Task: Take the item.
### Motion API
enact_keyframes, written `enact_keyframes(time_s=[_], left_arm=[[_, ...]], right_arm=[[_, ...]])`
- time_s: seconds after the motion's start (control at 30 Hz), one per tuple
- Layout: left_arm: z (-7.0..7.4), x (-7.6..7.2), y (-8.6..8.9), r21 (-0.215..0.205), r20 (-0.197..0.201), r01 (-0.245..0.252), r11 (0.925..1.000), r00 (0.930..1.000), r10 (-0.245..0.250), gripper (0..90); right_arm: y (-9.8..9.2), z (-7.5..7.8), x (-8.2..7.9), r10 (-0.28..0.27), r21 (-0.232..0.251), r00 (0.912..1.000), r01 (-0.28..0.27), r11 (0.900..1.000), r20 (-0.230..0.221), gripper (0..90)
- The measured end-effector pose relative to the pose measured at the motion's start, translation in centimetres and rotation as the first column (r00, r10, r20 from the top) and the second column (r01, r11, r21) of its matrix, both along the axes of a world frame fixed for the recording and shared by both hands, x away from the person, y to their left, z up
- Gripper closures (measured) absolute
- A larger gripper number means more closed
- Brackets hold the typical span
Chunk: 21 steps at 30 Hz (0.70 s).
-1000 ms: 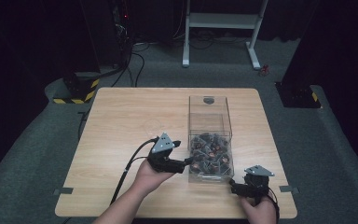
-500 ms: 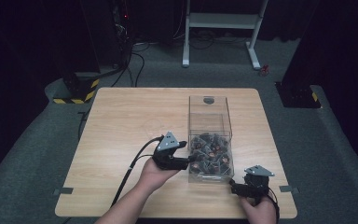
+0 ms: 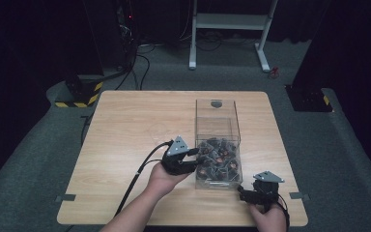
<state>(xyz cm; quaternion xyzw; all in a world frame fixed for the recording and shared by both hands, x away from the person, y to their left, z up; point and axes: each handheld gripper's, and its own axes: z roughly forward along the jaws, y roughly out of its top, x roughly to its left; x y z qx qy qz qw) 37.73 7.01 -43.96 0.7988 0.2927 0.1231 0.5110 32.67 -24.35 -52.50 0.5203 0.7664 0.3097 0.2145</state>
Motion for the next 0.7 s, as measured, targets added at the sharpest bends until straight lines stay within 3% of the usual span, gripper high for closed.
enact_keyframes(time_s=[0.6, 0.7], left_arm=[[-0.83, 0.18, -0.61, 0.007, -0.018, 0.019, 0.9998, 0.9997, -0.019, 71.2], [-0.98, 0.10, -0.65, 0.001, -0.025, 0.019, 0.9998, 0.9995, -0.019, 76.6]], right_arm=[[-0.01, 0.00, 0.00, 0.002, -0.001, 1.0000, -0.002, 1.000, 0.001, 8.3], [-0.01, 0.00, 0.00, 0.002, 0.000, 1.0000, -0.002, 1.000, 0.000, 8.4]])
